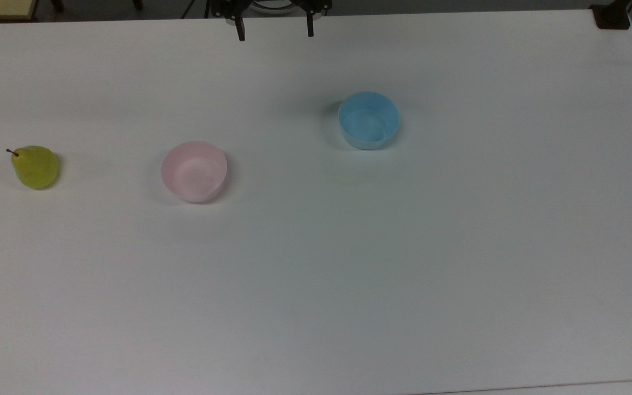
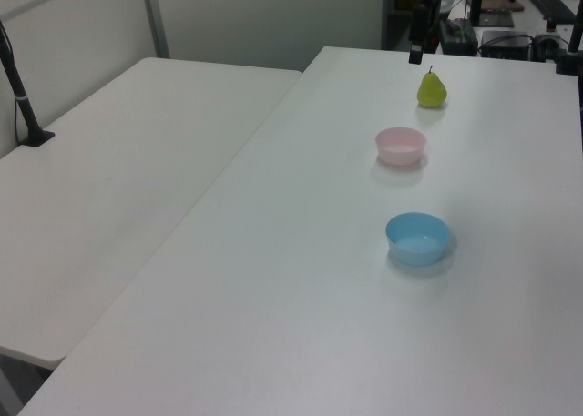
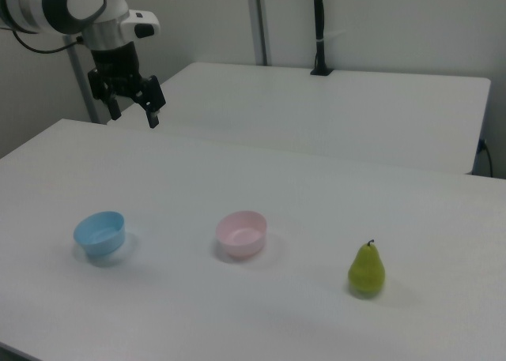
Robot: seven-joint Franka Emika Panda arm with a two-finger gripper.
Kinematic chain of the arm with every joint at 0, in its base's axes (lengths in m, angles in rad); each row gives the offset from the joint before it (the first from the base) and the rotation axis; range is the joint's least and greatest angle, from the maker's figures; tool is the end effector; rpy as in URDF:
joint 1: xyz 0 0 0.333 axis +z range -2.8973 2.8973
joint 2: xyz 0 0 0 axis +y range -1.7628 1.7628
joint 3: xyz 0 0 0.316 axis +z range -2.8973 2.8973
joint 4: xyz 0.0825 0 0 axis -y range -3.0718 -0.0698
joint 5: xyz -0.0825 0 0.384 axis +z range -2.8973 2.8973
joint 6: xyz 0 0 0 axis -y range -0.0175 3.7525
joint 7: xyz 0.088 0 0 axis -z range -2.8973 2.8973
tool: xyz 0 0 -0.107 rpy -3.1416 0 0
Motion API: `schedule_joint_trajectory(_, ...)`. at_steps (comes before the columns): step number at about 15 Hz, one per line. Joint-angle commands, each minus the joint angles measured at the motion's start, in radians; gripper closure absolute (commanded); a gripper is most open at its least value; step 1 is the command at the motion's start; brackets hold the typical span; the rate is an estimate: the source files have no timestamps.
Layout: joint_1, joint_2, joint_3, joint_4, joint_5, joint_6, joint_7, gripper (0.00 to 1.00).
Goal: Place the pear in the bowl
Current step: 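Move the open gripper over to the yellow-green pear and lower it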
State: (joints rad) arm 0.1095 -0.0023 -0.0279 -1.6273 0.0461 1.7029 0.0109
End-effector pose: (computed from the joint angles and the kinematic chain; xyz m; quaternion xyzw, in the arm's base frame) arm 0.5635 0.0504 0.6110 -0.9984 -0.0332 -0.0378 0.0248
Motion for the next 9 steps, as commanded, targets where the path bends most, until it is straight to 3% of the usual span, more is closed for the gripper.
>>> schedule_joint_trajectory(1,0.006,-0.011,0.0,-0.003,0.003,-0.012,-0.011,0.0)
schedule_joint_trajectory(9,-0.004,-0.013,-0.001,-0.003,0.005,-0.009,-0.025,0.0)
